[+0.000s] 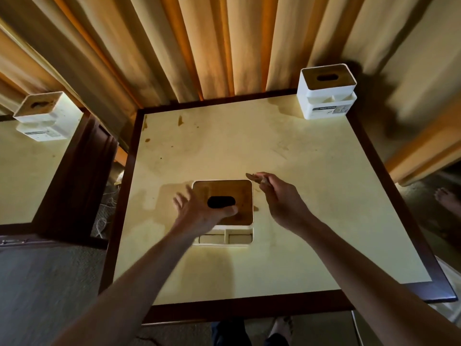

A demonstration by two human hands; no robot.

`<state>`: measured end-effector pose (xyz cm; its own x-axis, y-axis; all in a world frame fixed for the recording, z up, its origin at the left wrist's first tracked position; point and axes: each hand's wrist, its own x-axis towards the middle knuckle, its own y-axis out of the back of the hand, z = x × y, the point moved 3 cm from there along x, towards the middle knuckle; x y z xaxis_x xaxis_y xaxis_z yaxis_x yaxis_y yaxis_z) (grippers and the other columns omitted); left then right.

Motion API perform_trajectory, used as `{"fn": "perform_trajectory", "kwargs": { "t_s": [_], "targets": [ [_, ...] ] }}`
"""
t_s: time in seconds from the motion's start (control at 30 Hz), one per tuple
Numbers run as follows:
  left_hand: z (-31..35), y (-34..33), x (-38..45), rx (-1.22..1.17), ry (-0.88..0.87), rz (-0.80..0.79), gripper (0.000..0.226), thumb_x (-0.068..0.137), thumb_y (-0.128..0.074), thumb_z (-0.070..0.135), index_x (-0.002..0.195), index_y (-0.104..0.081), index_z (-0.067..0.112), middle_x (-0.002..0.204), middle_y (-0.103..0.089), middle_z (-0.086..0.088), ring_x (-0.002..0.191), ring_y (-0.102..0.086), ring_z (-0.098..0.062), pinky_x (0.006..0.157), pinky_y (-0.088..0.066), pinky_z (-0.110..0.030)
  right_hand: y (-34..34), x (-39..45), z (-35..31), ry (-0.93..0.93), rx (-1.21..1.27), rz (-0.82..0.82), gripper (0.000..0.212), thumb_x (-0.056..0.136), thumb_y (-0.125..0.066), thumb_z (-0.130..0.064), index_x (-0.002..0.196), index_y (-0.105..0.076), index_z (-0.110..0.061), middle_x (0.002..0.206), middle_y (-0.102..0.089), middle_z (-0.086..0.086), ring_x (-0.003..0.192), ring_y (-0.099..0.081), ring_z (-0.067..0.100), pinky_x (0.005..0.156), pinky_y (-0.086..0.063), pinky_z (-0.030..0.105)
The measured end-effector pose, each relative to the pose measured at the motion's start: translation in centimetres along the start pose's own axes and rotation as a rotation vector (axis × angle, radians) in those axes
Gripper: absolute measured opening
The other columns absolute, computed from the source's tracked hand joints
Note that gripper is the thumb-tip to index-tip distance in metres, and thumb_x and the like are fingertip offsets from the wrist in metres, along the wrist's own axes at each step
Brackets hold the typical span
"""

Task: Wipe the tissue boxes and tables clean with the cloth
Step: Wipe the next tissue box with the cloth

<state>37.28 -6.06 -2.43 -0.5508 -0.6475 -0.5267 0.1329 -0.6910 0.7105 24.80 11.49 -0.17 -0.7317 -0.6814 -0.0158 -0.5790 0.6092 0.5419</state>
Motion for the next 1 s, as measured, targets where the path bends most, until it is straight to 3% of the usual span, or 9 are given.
{"fn": "perform_trajectory", "kwargs": {
  "t_s": [0.1, 0.17, 0.2, 0.27, 0.33, 0.4, 0.67, 0.8, 1.0],
  "targets": [
    [-0.4, 2.0, 2.0, 0.404, -0.303, -0.186, 0.156, 0.051, -0.084, 0.073, 0.156, 0.019, 0.02, 0.159, 0.034, -0.011, 0.145, 0.034, -0.029, 0.12, 0.001, -0.061, -1.6, 0.3, -1.1, 0.113, -0.009, -0.02, 0.03, 0.105, -0.037, -0.015, 0.127, -0.057, -0.01, 0.119, -0.065, 0.0, 0.099, -0.06, 0.006, 0.079, -0.043, 0.005],
    [0.0, 2.6, 3.2, 0.623, -0.403, -0.265, 0.155, 0.057, -0.086, 0.066, 0.153, 0.027, 0.022, 0.154, 0.045, -0.004, 0.141, 0.04, -0.026, 0.119, 0.005, -0.059, -3.2, 0.6, -0.7, 0.193, -0.103, -0.071, 0.031, 0.1, -0.041, -0.001, 0.128, -0.055, -0.006, 0.113, -0.061, 0.005, 0.09, -0.06, 0.011, 0.075, -0.045, 0.014],
    [0.4, 2.8, 3.5, 0.696, -0.432, -0.294, 0.154, 0.058, -0.086, 0.064, 0.153, 0.028, 0.023, 0.153, 0.046, -0.002, 0.14, 0.04, -0.024, 0.119, 0.005, -0.059, -4.1, 0.7, -0.1, 0.194, -0.159, -0.116, 0.039, 0.097, -0.043, 0.005, 0.133, -0.051, -0.005, 0.119, -0.058, 0.006, 0.098, -0.06, 0.013, 0.09, -0.036, 0.01],
    [0.9, 2.9, 4.5, 0.788, -0.468, -0.342, 0.151, 0.061, -0.084, 0.065, 0.153, 0.027, 0.02, 0.154, 0.044, 0.0, 0.141, 0.039, -0.022, 0.119, 0.003, -0.058, -5.5, 0.9, 1.1, 0.17, -0.264, -0.19, 0.052, 0.094, -0.048, 0.008, 0.144, -0.041, -0.004, 0.147, -0.042, 0.011, 0.134, -0.044, 0.024, 0.113, -0.037, 0.03],
    [0.9, 2.6, 5.2, 0.83, -0.478, -0.37, 0.15, 0.062, -0.082, 0.067, 0.153, 0.025, 0.018, 0.159, 0.037, 0.002, 0.143, 0.037, -0.019, 0.121, 0.001, -0.058, -6.4, 0.9, 1.6, 0.156, -0.34, -0.256, 0.06, 0.094, -0.049, 0.006, 0.15, -0.029, -0.003, 0.16, -0.022, 0.01, 0.149, -0.016, 0.021, 0.12, -0.014, 0.025],
    [0.7, 2.3, 5.1, 0.823, -0.484, -0.368, 0.147, 0.064, -0.082, 0.065, 0.154, 0.024, 0.016, 0.162, 0.03, 0.003, 0.146, 0.032, -0.017, 0.122, -0.002, -0.056, -6.8, 1.1, 1.8, 0.162, -0.355, -0.286, 0.063, 0.095, -0.048, 0.006, 0.152, -0.023, -0.003, 0.162, -0.013, 0.008, 0.15, -0.005, 0.016, 0.122, -0.008, 0.027],
    [2.1, 2.7, 3.7, 0.87, -0.483, -0.327, 0.141, 0.068, -0.082, 0.06, 0.156, 0.018, 0.013, 0.165, 0.018, 0.0, 0.152, 0.017, -0.018, 0.124, -0.005, -0.05, -6.9, -2.3, 2.6, 0.201, -0.267, -0.328, 0.064, 0.092, -0.051, 0.011, 0.15, -0.029, -0.006, 0.159, -0.023, 0.0, 0.148, -0.01, 0.009, 0.123, -0.015, 0.037],
    [1.9, 2.6, 3.5, 0.863, -0.499, -0.324, 0.141, 0.069, -0.083, 0.058, 0.156, 0.018, 0.011, 0.165, 0.018, 0.0, 0.151, 0.018, -0.02, 0.123, -0.005, -0.045, -6.8, -5.7, 2.0, 0.179, -0.237, -0.363, 0.068, 0.096, -0.046, 0.004, 0.154, -0.02, -0.022, 0.16, -0.009, -0.01, 0.142, -0.01, -0.001, 0.12, -0.005, 0.017],
    [1.8, 2.4, 3.7, 0.884, -0.51, -0.34, 0.14, 0.071, -0.082, 0.056, 0.155, 0.021, 0.011, 0.165, 0.021, -0.002, 0.15, 0.024, -0.02, 0.123, 0.002, -0.043, -7.0, -6.3, 1.8, 0.201, -0.241, -0.393, 0.066, 0.097, -0.043, 0.005, 0.155, -0.018, -0.016, 0.161, -0.014, -0.006, 0.148, -0.002, -0.001, 0.121, 0.001, 0.021]
  ]
}}
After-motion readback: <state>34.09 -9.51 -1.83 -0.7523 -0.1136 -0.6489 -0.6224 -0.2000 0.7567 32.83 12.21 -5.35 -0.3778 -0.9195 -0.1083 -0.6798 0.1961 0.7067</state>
